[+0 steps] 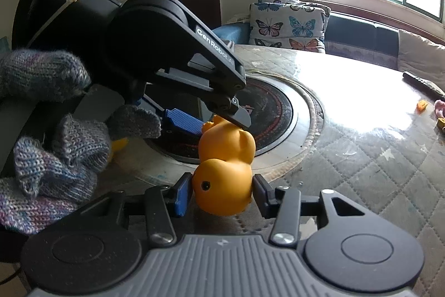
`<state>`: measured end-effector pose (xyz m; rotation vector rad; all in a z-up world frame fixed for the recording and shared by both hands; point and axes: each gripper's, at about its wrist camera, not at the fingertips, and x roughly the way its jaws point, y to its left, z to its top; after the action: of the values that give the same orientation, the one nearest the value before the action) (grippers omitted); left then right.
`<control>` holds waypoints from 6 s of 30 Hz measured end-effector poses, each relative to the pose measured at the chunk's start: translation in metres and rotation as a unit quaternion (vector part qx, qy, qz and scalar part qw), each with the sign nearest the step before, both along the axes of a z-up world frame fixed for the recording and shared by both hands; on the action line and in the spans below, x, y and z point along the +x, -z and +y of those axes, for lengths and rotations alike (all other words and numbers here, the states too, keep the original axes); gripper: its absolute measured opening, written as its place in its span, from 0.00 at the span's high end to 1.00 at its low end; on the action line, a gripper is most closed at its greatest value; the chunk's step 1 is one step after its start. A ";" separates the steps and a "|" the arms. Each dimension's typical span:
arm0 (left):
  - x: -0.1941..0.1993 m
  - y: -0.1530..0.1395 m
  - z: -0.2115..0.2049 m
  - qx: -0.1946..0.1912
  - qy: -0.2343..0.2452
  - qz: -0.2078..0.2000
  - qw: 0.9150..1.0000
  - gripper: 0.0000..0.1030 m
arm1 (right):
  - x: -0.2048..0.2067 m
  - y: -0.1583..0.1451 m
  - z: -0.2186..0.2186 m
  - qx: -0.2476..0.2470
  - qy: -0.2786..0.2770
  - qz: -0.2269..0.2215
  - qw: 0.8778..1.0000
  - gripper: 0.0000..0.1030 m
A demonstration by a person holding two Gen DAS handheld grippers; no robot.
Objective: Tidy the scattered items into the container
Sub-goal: 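Lift the orange rubber duck with both grippers over the box, then lower the orange duck into the box and open both grippers, then withdraw both grippers from the box toward the yellow rubber duck, then close both grippers on the yellow rubber duck beside the box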
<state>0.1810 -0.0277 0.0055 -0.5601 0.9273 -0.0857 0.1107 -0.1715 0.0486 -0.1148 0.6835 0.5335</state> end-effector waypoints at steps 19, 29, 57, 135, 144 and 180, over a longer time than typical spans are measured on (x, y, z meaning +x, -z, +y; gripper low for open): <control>-0.001 -0.082 0.043 0.036 -0.028 -0.096 0.994 0.59 | 0.020 -0.063 0.042 0.022 -0.031 -0.063 0.997 0.55; 0.037 -0.092 0.087 0.035 -0.048 -0.095 0.994 0.61 | 0.070 -0.069 0.080 0.025 -0.063 -0.064 0.996 0.55; 0.097 -0.026 0.136 0.006 -0.053 -0.027 0.998 0.61 | 0.146 -0.007 0.118 0.008 -0.066 0.024 0.997 0.55; -0.118 -0.006 0.141 -0.044 -0.066 -0.032 0.996 0.62 | 0.004 0.005 0.069 0.002 -0.074 0.017 0.997 0.48; -0.110 0.005 0.136 -0.051 -0.079 -0.007 0.996 0.62 | 0.009 0.015 0.075 -0.005 -0.074 0.026 0.997 0.48; -0.100 0.013 0.169 -0.048 -0.090 0.006 0.995 0.61 | 0.019 0.024 0.116 0.007 -0.187 0.035 0.982 0.23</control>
<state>0.0812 0.1408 -0.0071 -0.7308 0.8839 0.0353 0.1301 -0.0554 0.0245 -0.2131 0.7314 0.9061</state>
